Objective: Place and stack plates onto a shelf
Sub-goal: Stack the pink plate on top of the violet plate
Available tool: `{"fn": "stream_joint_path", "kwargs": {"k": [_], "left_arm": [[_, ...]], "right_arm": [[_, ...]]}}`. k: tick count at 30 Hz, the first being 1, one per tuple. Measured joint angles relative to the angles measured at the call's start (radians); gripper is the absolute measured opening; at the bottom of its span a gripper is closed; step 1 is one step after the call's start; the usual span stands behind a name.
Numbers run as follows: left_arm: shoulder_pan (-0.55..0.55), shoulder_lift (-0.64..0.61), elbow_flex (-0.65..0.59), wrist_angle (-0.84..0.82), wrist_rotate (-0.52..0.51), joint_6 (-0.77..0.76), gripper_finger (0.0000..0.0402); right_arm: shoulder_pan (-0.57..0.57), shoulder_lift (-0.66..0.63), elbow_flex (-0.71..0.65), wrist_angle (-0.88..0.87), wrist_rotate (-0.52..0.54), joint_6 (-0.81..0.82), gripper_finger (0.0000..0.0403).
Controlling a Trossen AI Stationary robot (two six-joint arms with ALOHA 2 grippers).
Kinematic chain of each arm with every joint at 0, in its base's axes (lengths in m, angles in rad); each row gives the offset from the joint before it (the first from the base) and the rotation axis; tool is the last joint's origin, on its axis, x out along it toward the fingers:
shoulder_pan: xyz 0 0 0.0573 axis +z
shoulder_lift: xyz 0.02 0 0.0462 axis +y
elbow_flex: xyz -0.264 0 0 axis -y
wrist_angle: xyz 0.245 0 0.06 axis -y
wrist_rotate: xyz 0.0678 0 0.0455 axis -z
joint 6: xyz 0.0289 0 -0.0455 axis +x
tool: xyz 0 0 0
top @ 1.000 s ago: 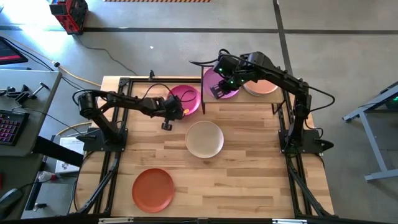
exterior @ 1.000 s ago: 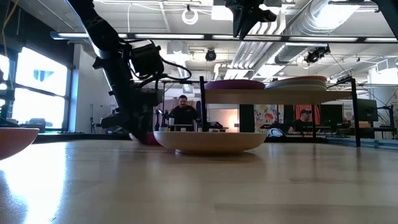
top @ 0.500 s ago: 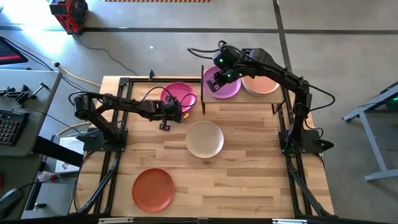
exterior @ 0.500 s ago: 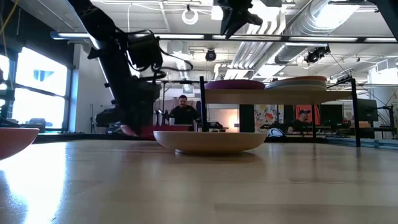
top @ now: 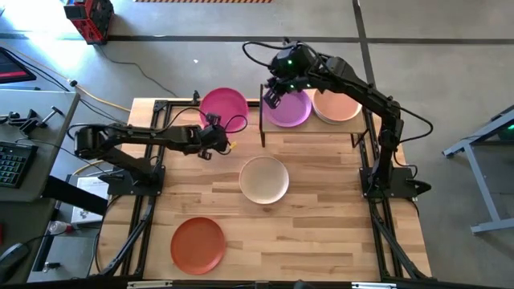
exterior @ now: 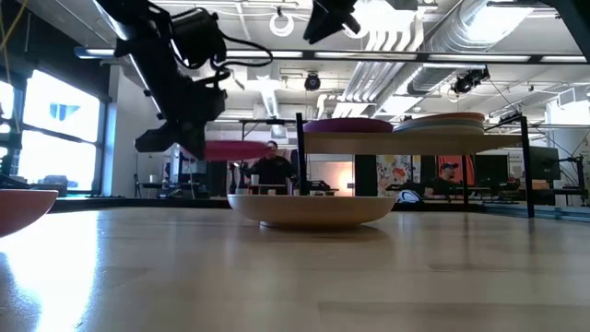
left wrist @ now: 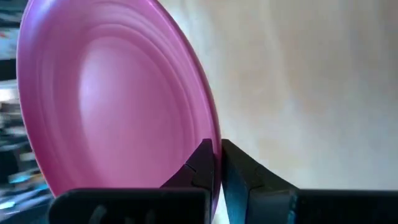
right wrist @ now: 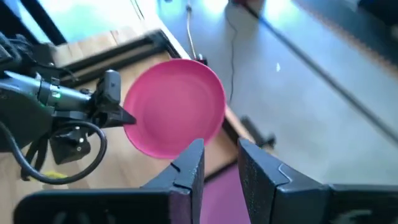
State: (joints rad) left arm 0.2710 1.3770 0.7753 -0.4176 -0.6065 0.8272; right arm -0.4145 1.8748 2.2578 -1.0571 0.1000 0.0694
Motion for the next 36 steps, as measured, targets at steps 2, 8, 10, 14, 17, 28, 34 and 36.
{"fn": "stream_joint_path", "kwargs": {"k": [2,8,10,14,17,28,34,36], "left_arm": [[-0.004,-0.023,0.000,0.001,-0.056,0.073,0.0003],[-0.028,-0.085,0.001,0.007,-0.193,0.292,0.0003],[-0.037,-0.098,0.001,0.027,-0.224,0.344,0.0003],[-0.050,-0.108,0.001,0.063,-0.262,0.426,0.0003],[-0.058,-0.108,0.001,0.107,-0.278,0.486,0.0003],[-0.063,-0.108,0.001,0.359,-0.271,0.687,0.0003],[-0.063,-0.108,0.001,0.480,-0.270,0.767,0.0003],[-0.063,-0.109,0.001,0.507,-0.267,0.797,0.0003]], "right_arm": [[0.000,0.000,0.000,0.049,-0.004,-0.047,0.0075],[-0.019,0.000,0.000,0.129,-0.005,-0.067,0.0109],[-0.026,0.002,0.000,0.140,-0.004,-0.067,0.0126],[-0.030,0.005,0.000,0.160,-0.006,-0.038,0.0148],[-0.031,0.012,0.000,0.166,-0.008,0.011,0.0151],[-0.031,0.042,0.000,0.135,-0.022,0.080,0.0138],[-0.032,0.050,0.000,0.114,-0.022,0.114,0.0138],[-0.032,0.051,0.000,0.115,-0.022,0.114,0.0138]]}}
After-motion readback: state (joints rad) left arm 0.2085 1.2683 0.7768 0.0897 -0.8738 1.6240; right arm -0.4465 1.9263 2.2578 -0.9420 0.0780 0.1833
